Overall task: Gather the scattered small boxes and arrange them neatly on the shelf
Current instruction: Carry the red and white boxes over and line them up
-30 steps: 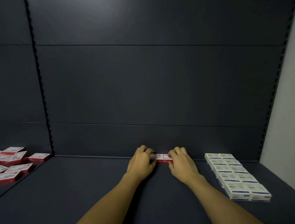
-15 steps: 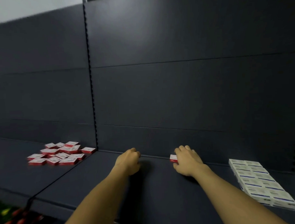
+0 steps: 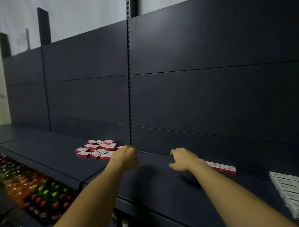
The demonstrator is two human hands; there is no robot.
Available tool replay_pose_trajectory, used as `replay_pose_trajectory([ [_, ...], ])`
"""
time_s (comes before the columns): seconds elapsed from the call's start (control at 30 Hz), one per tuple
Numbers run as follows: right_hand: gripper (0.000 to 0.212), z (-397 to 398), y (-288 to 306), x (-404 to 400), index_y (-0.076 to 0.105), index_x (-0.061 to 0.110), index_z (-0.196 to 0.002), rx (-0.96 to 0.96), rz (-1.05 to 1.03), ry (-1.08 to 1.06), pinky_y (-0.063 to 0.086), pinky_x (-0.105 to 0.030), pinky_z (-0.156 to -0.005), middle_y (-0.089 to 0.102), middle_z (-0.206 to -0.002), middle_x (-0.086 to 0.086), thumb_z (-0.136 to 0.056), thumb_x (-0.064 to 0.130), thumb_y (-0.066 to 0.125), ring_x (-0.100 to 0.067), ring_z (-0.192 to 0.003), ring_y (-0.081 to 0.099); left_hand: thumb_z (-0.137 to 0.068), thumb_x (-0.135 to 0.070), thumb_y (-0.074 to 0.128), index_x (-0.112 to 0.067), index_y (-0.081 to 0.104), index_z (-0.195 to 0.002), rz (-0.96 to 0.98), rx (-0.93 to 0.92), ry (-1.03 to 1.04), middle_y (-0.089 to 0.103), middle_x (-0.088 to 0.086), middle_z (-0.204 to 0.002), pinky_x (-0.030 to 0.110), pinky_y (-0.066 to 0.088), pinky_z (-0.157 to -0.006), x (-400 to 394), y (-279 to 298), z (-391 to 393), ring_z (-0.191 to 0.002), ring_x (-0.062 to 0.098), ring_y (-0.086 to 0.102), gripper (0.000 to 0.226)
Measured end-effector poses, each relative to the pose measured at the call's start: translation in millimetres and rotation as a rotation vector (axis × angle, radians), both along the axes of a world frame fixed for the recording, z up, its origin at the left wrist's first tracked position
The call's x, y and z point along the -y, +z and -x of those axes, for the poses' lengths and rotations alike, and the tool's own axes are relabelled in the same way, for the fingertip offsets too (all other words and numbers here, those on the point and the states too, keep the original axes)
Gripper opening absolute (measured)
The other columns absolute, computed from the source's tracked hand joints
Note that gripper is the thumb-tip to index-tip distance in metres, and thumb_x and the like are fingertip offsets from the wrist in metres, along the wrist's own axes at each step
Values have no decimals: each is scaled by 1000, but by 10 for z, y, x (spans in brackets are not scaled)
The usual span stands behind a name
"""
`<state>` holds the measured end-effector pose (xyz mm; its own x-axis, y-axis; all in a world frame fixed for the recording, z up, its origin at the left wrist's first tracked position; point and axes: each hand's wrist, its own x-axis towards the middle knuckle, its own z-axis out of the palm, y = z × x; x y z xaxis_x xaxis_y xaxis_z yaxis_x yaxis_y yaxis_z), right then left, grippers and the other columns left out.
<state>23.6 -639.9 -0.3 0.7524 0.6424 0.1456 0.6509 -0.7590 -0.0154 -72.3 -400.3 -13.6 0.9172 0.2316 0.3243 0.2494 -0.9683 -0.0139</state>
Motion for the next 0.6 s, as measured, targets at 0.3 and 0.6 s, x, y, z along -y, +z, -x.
replay_pose_trajectory([
  [0.3, 52, 298, 19, -860, 52, 15, -134, -55, -6, -9, 51, -40, -93, 52, -132, -6, -92, 45, 59, -26, -114, 56, -95, -38, 56, -17, 63, -127, 7, -14, 54, 61, 7, -130, 42, 53, -91, -761, 68, 521, -113, 28, 61, 38],
  [0.6, 47, 654, -70, -1763, 57, 12, -129, -52, -12, -15, 54, -40, -91, 56, -129, -7, -91, 40, 60, -27, -111, 59, -93, -29, 52, -16, 67, -110, -38, -38, 50, 65, 5, -116, 33, 49, -72, -1508, 47, 851, -99, 26, 63, 26],
])
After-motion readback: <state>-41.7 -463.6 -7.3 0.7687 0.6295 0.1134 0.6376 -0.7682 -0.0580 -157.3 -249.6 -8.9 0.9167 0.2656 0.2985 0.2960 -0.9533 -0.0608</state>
